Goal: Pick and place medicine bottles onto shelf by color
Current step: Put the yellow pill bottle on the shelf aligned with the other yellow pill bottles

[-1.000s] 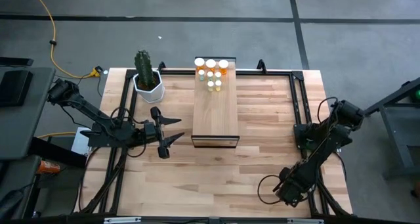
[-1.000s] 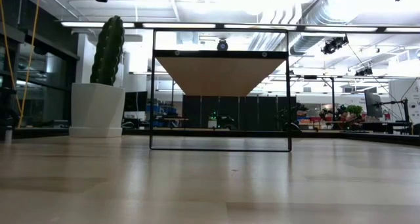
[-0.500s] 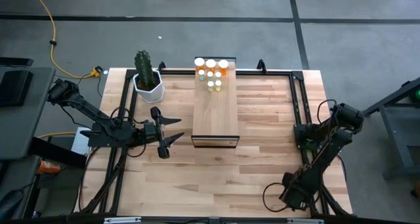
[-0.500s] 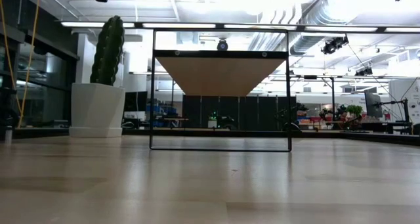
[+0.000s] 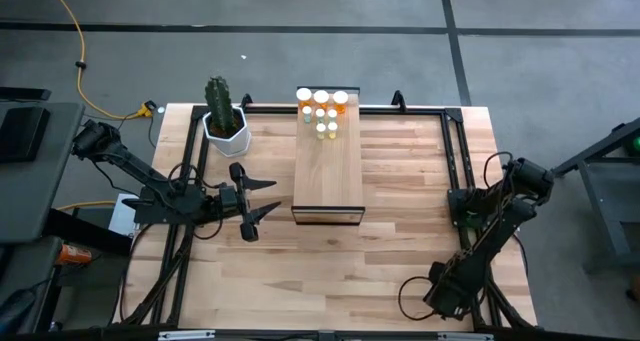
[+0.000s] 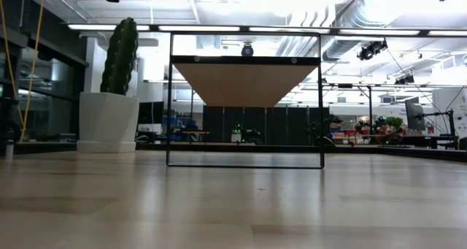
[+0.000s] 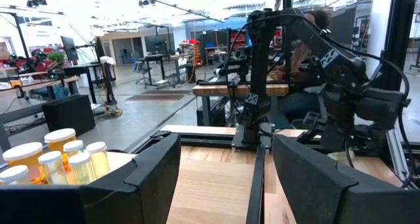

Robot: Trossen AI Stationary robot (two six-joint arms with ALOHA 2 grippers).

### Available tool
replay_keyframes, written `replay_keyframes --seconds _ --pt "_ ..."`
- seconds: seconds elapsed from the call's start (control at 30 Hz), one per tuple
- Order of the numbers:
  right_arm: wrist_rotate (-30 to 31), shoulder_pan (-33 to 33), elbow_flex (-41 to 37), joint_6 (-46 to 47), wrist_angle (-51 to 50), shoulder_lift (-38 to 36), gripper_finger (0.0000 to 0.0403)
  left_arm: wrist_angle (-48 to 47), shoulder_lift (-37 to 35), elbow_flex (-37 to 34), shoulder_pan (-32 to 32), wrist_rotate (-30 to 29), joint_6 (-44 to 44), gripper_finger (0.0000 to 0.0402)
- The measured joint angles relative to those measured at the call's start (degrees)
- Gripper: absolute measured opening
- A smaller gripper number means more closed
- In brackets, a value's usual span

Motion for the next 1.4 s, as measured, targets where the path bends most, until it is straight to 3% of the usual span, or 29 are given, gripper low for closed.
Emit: replay_keyframes --seconds 0.37,1.07,1.4 --pt "0.15 -0.01 0.02 17.4 6.6 -0.01 0.0232 0.0 0.0 0.0 0.0 0.01 0.0 0.0229" --pt "0.04 -1.97 -3.96 25.8 9.36 -0.11 0.0232 0.0 0.0 0.0 0.0 0.02 0.0 0.0229" --pt "0.49 -3.06 -3.89 24.35 12.92 -0.11 0.0232 0.0 0.0 0.0 0.0 0.02 0.0 0.0229"
